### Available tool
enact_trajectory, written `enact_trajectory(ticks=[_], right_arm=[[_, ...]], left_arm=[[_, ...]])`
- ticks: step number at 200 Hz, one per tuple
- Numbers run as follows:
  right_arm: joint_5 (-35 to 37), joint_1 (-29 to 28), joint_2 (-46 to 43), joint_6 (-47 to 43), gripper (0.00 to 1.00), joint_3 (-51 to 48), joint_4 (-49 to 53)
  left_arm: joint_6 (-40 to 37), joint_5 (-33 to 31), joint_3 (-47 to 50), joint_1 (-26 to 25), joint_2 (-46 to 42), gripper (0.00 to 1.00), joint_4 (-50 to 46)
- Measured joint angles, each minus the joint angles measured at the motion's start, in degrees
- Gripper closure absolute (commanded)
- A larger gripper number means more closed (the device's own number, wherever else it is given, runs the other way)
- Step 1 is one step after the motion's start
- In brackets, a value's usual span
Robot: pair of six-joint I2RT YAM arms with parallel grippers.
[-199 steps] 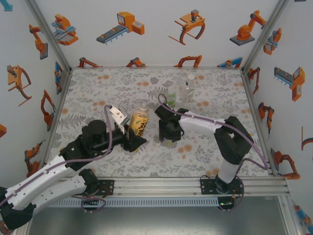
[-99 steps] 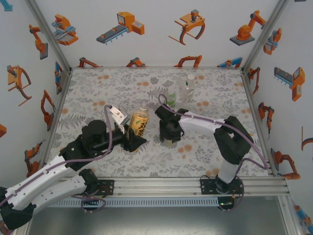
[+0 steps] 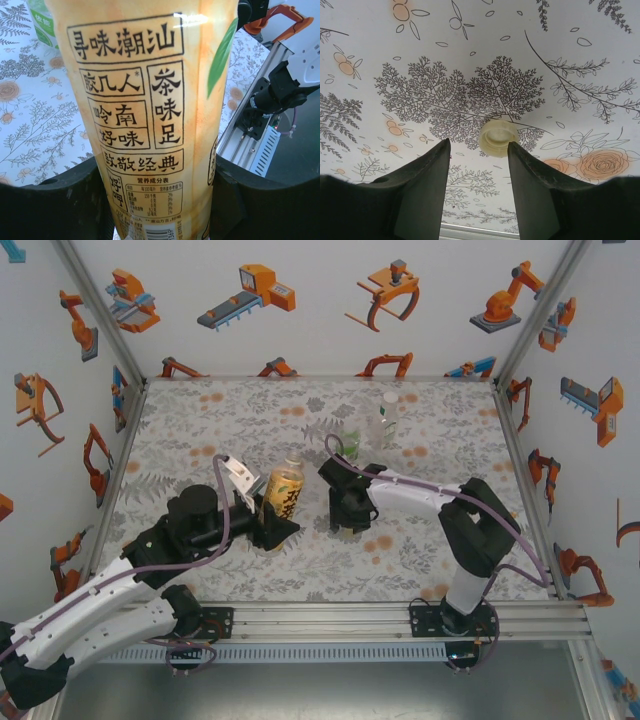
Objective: Screw on the bottle caps
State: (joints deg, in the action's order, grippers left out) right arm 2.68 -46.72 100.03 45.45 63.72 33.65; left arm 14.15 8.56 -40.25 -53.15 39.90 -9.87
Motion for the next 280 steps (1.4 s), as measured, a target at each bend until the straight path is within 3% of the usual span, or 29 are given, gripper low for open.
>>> enact_trajectory(ticks=[280], right_arm=[[1.3, 0.0, -1.6, 0.2, 0.54, -1.8, 0.0]], left_arm=[[0.3, 0.3, 0.0, 0.2, 1.8, 0.96, 0.0]])
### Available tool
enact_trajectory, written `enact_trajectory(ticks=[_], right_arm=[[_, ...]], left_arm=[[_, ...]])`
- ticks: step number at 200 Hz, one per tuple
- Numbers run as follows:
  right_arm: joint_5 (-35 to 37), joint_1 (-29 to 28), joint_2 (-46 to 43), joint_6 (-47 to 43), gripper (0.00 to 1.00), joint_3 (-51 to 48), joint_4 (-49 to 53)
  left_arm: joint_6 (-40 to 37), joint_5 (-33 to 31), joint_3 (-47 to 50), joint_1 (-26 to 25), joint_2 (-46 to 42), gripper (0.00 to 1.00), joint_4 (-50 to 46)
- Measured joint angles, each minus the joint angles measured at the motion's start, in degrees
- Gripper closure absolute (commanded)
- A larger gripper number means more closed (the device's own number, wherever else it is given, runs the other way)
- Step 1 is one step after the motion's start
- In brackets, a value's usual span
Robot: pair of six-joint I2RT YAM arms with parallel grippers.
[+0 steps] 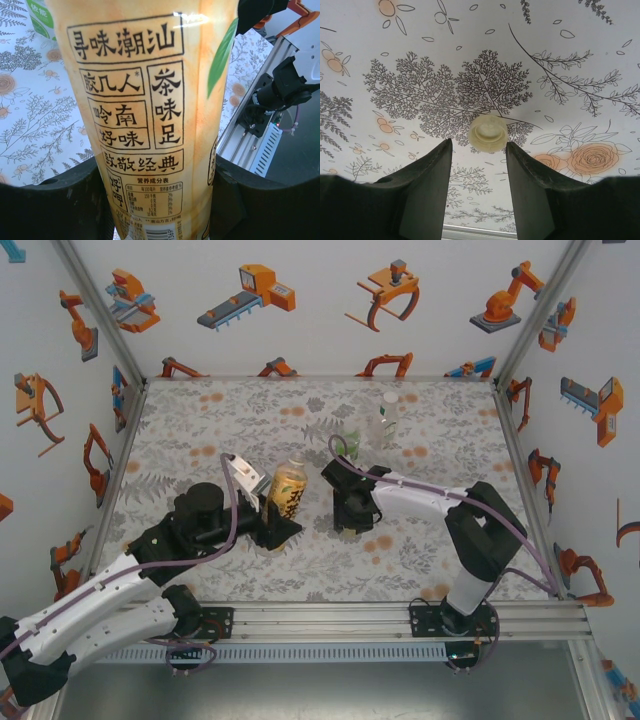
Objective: Screw on the bottle caps
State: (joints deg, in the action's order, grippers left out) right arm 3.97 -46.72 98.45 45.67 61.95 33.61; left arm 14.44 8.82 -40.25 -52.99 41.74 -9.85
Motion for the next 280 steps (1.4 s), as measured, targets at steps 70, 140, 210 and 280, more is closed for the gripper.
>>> enact_trajectory(ticks=[70, 140, 210, 280], right_arm=[[0.1, 0.0, 0.6, 0.0, 0.55, 0.0, 0.0], [0.7, 0.0, -0.2, 0.0, 0.55, 0.2, 0.1], [0.6, 0.0, -0.2, 0.0, 0.58, 0.4, 0.0], [0.6, 0.0, -0.2, 0.0, 0.58, 0.4, -0.6]], left_arm=[[0.0, 0.0, 0.0, 0.2, -0.3, 0.96, 0.0], [0.0, 0.0, 0.0, 0.2, -0.4, 0.96, 0.0], [0.2, 0.0, 0.0, 0.2, -0.4, 0.96, 0.0], [0.2, 0.0, 0.0, 0.2, -0.4, 0.96, 0.0]])
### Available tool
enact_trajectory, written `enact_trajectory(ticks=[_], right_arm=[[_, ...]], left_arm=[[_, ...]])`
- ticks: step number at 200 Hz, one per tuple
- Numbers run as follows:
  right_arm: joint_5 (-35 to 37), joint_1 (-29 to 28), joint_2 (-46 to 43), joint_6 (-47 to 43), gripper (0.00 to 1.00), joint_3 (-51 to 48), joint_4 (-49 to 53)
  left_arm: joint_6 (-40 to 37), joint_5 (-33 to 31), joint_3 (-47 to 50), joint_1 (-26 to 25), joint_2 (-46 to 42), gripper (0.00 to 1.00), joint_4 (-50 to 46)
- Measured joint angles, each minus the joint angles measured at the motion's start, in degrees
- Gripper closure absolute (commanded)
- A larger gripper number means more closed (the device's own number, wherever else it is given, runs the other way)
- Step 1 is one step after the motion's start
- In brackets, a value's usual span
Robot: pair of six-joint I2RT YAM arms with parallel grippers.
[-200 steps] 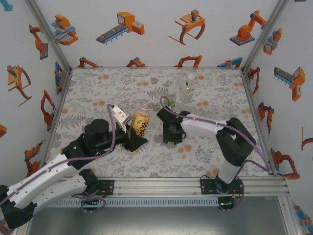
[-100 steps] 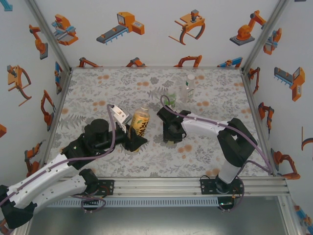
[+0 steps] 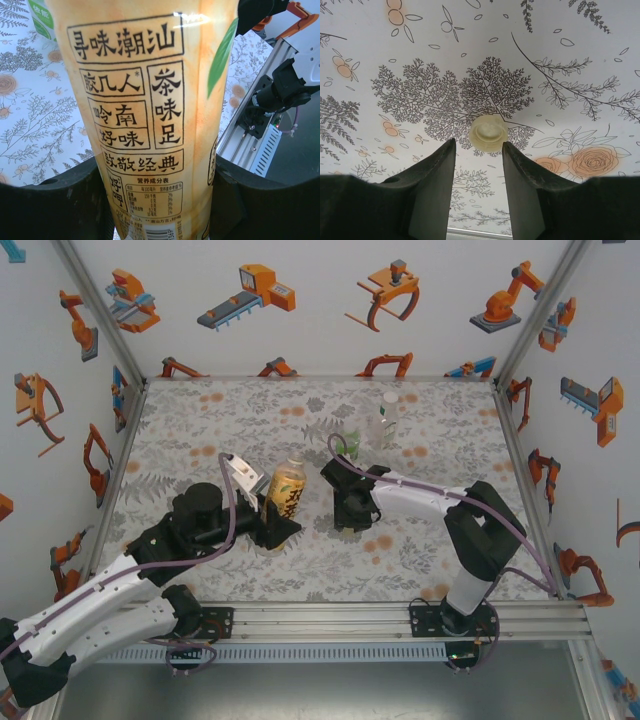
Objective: Screw on the bottle caps
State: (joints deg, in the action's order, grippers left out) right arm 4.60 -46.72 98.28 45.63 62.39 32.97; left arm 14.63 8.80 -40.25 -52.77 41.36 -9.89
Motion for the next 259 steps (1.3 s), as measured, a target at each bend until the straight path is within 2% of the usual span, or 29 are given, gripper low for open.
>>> enact_trajectory(ticks=[259], right_arm=[[0.0, 0.0, 0.8, 0.0, 0.56, 0.0, -0.2]], left_arm=[[0.0, 0.0, 0.0, 0.0, 0.0, 0.96, 0.0]])
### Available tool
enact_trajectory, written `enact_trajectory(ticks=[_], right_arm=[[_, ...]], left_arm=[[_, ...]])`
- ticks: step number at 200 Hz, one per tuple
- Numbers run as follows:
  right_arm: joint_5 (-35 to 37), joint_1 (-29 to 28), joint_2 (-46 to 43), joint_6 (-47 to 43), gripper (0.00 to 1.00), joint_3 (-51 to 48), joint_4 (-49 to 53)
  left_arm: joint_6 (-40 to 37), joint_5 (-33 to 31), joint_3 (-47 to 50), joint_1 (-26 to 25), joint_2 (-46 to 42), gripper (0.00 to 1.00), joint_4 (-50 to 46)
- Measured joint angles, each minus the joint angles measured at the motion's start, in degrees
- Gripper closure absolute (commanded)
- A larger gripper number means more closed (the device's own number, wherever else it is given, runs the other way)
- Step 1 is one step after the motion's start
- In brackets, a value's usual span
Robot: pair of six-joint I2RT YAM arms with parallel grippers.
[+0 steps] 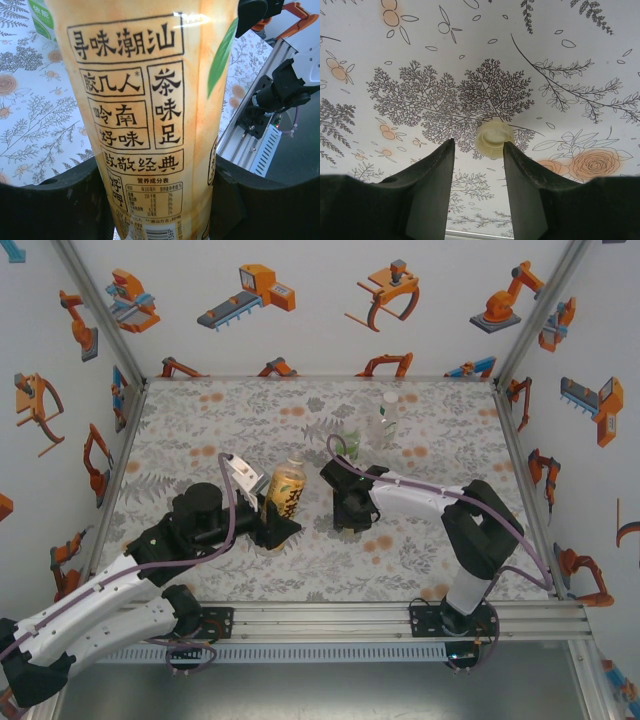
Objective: Screw on the bottle caps
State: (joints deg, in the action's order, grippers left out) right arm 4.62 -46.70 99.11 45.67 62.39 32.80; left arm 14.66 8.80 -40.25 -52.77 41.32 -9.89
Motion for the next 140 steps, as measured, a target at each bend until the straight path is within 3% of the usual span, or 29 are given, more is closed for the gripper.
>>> enact_trajectory(ticks=[140], right_arm=[[1.1, 0.0, -0.3, 0.0, 0.54, 0.2, 1.2]], left_arm=[[0.0, 0.0, 0.0, 0.0, 1.1, 0.96, 0.0]])
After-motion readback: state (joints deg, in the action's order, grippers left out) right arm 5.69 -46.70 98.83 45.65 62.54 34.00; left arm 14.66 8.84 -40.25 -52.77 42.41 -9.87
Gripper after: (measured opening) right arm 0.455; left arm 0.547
